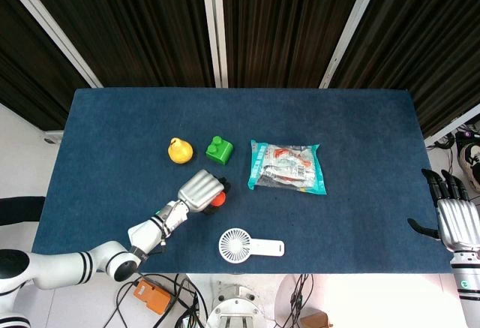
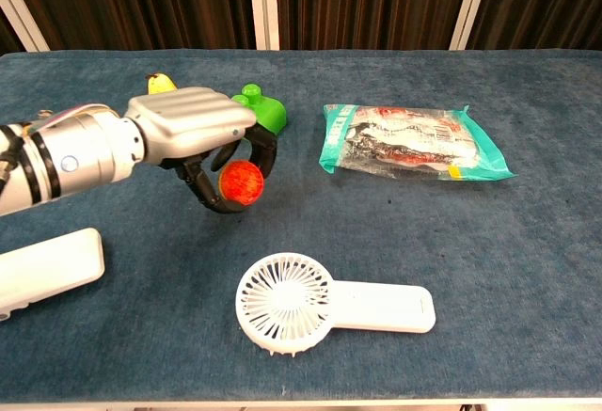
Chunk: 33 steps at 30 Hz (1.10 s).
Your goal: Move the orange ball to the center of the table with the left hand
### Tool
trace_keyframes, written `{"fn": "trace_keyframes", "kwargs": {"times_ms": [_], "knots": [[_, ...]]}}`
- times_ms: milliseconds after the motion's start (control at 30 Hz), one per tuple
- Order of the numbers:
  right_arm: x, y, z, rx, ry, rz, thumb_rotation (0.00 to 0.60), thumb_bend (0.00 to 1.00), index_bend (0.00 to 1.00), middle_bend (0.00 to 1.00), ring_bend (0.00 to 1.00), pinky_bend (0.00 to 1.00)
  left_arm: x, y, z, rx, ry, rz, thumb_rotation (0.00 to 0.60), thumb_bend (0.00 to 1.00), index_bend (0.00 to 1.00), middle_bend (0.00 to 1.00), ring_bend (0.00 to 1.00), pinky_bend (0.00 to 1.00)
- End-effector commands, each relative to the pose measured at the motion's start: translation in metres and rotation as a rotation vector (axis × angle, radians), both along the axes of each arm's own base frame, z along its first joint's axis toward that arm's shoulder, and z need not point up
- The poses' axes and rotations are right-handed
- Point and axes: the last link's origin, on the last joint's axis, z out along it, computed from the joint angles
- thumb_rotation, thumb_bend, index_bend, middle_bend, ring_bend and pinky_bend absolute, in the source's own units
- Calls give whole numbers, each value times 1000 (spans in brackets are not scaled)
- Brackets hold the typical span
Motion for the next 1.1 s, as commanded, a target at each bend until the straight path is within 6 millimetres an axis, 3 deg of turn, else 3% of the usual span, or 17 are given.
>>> {"fn": "trace_keyframes", "kwargs": {"times_ms": [33,333,600,1100], "knots": [[-1,0,0,-1,0,-5,600,279,54,157,0,128,14,-1,-8,-4,-2,-24,600,261,519,596,588,632],[-2,0,-1,3,-2,-10,600,278,54,156,0,128,47,-5,-26,-36,-2,-80,600,251,514,597,583,632],[-3,-1,0,1,-12,-9,600,279,54,156,0,130,57,-7,-40,-24,38,-111,600,8,444,541,521,618],[-1,-3,-3,2,-27,2,600,279,60,156,0,133,64,-10,-34,-36,27,-135,600,0,324,452,452,569]]}}
